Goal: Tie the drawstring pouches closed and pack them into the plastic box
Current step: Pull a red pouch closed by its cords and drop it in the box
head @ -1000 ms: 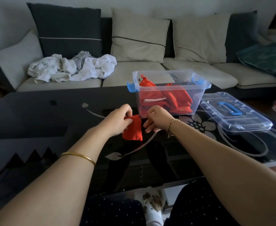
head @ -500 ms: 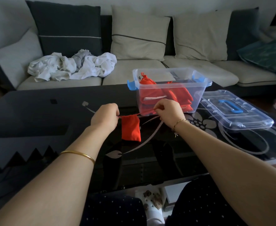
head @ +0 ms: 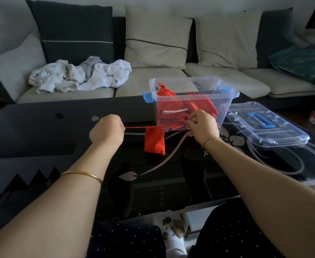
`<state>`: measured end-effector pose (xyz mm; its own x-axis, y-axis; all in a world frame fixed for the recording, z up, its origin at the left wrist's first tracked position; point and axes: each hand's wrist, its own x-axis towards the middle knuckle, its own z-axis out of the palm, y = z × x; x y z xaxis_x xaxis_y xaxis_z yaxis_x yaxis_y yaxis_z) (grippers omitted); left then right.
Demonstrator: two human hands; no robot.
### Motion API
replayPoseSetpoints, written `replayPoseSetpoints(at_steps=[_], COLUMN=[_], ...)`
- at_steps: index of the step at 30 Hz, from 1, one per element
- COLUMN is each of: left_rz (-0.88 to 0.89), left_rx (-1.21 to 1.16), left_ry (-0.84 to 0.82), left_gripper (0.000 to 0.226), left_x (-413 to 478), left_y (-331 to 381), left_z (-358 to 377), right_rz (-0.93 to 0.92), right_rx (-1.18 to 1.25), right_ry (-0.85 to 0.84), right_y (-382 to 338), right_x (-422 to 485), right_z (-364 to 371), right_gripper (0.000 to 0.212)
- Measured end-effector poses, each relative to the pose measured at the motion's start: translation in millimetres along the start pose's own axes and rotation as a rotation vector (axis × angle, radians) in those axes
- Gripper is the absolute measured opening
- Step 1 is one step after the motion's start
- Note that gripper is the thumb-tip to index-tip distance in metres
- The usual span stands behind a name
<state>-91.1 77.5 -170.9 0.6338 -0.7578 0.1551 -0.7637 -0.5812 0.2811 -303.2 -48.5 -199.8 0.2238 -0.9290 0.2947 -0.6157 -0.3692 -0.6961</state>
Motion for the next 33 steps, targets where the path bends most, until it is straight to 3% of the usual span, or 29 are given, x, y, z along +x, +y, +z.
replayPoseSetpoints(at_steps=[4, 6, 11, 13, 16, 21, 24, 27, 33], left_rz=[-0.037, -0.042, -0.055, -0.083, -0.232, -0.520, -0.498, -0.280, -0.001], left_rx=[-0.040, -0.064, -0.320, -0.457, -0.627, -1.030, -1.283, -1.433, -1.359], left_ry=[-0.011, -0.006, -0.028, -0.048, -0.049, -0.089, -0.122, -0.190, -0.376], left_gripper=[0.024, 0.030, 0.034, 0.037, 0.041, 0.031, 0.034, 0.037, 0.026], left_x=[-2, -3, -5, -6, -6, 1, 0, -7, -18], left_y=[1, 1, 1, 2, 2, 7, 15, 28, 49], left_z=[-5, -6, -7, -6, -6, -11, -16, -25, -32], right_rz=[0.023, 0.089, 0.491, 0.612, 0.717, 0.842, 0.744, 0.490, -0.003], right_rx=[0.025, 0.159, 0.744, 0.835, 0.883, 0.968, 0.916, 0.836, 0.614], right_ry=[-0.012, -0.063, -0.158, -0.185, -0.172, -0.010, 0.090, 0.091, 0.006], right_y=[1, 0, -6, -4, 0, -2, -11, -29, -80], right_x=[-5, -8, -7, -3, 1, 1, 1, 1, -8], right_z=[-9, -13, -14, -12, -11, -15, -17, -21, -25], right_gripper=[0.014, 0.016, 0.026, 0.031, 0.033, 0.034, 0.031, 0.030, 0.033])
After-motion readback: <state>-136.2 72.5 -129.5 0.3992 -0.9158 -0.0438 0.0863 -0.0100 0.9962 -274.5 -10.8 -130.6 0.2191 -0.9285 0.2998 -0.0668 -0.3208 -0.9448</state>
